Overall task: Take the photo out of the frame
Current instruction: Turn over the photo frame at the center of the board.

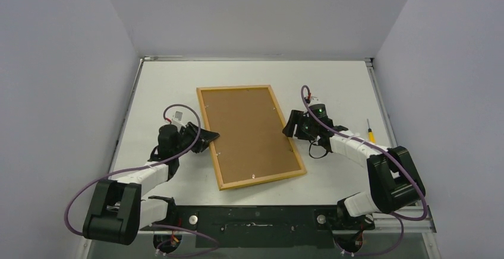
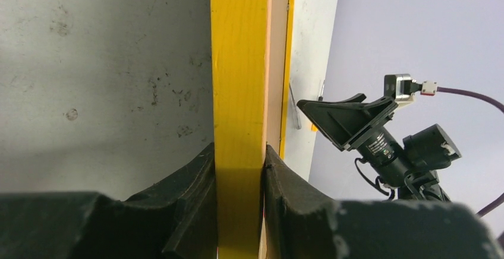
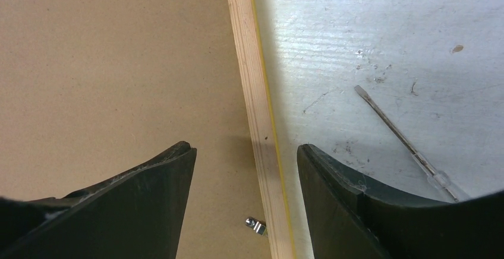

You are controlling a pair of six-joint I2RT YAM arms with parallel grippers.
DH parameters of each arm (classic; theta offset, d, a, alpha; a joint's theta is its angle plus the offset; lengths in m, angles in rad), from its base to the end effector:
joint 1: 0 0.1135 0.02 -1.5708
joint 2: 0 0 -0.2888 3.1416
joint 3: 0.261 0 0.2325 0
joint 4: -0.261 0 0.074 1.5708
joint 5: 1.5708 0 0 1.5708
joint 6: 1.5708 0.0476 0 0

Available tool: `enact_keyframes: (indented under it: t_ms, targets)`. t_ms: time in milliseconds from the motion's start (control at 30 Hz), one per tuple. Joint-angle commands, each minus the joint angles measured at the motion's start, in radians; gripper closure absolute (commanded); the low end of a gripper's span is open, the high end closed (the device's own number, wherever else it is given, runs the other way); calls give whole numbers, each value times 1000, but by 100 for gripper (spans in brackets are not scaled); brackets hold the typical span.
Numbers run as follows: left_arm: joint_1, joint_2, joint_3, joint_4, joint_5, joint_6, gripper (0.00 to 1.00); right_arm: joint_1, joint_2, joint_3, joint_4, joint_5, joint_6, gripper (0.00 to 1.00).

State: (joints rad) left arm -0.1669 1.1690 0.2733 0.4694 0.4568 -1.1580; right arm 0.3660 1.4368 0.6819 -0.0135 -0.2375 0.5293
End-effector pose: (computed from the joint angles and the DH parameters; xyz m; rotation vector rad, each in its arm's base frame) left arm 0.1943 -0.0540 0.1932 -0.7477 2.0681 -1.2603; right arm 0.2505 0.1080 0.2059 0.0754 2.4256 0.7057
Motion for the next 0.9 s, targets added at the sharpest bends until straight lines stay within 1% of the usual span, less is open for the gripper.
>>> enact_keyframes:
  t_ms: [0,200,333,500,667,767,867]
  targets:
    - [6,42,55,27,87,106,76,-7,9,9,17,38,-21,36]
    - [7,81,83,-36,35,169,74,-13,36,18,-15,50,-22,41]
    - [7,140,99,-28,24,196,74,-17,57,20,-12,51,-22,42]
    - [7,223,108,24,21,202,72,-22,71,14,6,46,-23,43]
    - [5,298,132,37,15,208,71,-33,93,15,6,42,-9,51]
    - [-8,320,146,36,-13,213,66,-41,98,22,6,29,-1,52]
    - [-36,332,174,-5,-65,229,57,-46,92,21,20,30,18,54]
